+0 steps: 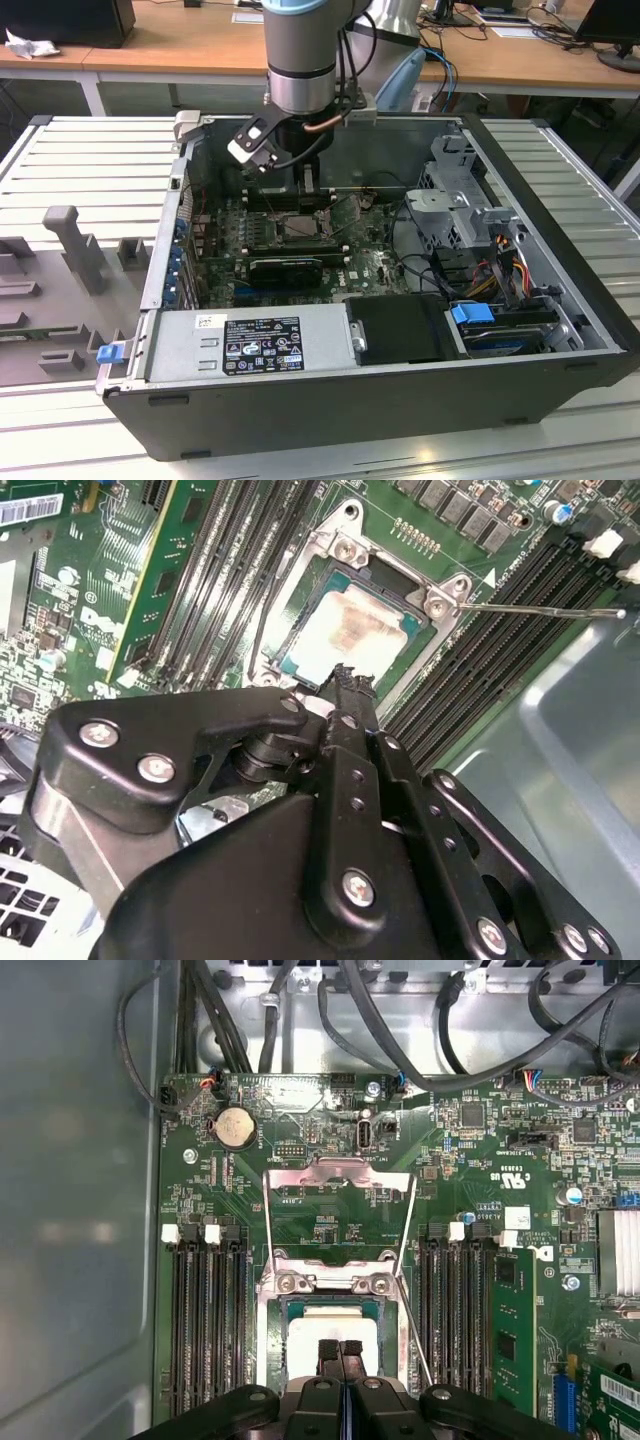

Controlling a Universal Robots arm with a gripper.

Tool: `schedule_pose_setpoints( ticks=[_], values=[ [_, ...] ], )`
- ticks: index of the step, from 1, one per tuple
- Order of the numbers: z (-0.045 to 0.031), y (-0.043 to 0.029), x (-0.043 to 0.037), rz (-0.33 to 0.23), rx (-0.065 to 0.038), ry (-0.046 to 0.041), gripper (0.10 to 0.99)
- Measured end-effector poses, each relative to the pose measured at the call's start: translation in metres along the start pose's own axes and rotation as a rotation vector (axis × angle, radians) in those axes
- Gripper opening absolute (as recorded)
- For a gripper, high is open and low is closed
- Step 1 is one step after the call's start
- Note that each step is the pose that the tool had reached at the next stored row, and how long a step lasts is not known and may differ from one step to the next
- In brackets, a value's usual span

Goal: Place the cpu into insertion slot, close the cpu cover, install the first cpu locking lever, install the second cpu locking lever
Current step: 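Close the cpu cover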

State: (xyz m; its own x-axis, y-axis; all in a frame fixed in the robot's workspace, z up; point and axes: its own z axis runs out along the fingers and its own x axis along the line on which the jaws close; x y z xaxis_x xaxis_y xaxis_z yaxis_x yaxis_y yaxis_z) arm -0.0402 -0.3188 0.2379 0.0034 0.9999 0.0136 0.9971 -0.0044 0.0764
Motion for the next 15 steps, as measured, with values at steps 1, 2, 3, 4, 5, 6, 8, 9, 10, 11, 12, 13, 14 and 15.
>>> schedule_pose_setpoints(
  ticks=[1, 2, 3, 4, 5, 6, 8, 9, 10, 11, 12, 13, 14, 15],
  values=[
    [-0.0003, 0.0, 0.0, 0.0, 0.0, -0.0001, 0.106],
    [-0.001, 0.0, 0.0, 0.0, 0.0, -0.0003, 0.106],
    [-0.0015, 0.0001, 0.0, 0.0, 0.0, -0.0002, 0.106],
    [-0.0036, 0.0003, 0.0, 0.0, 0.0, -0.0001, 0.106],
    [-0.0068, 0.0005, 0.0001, 0.0, 0.0, -0.0001, 0.106],
    [-0.0079, 0.0006, 0.0001, 0.0, 0.0, -0.0001, 0.106],
    [-0.0096, 0.0008, 0.0001, 0.0, 0.0, -0.0001, 0.106],
    [-0.0097, 0.001, 0.0001, 0.0, 0.0, 0.0002, 0.106],
    [-0.0097, 0.0016, 0.0001, 0.0, 0.0, 0.0002, 0.106],
    [-0.0097, 0.0026, 0.0, 0.0, 0.001, -0.0002, 0.106],
    [-0.0095, 0.0043, 0.0, 0.0, 0.001, -0.0001, 0.106],
    [-0.0093, 0.0065, 0.0, 0.0, 0.001, -0.0001, 0.106],
    [-0.0092, 0.0079, 0.0, 0.0, 0.001, -0.0001, 0.106],
    [-0.0092, 0.0082, 0.0, 0.0, 0.001, -0.0001, 0.106]
  ],
)
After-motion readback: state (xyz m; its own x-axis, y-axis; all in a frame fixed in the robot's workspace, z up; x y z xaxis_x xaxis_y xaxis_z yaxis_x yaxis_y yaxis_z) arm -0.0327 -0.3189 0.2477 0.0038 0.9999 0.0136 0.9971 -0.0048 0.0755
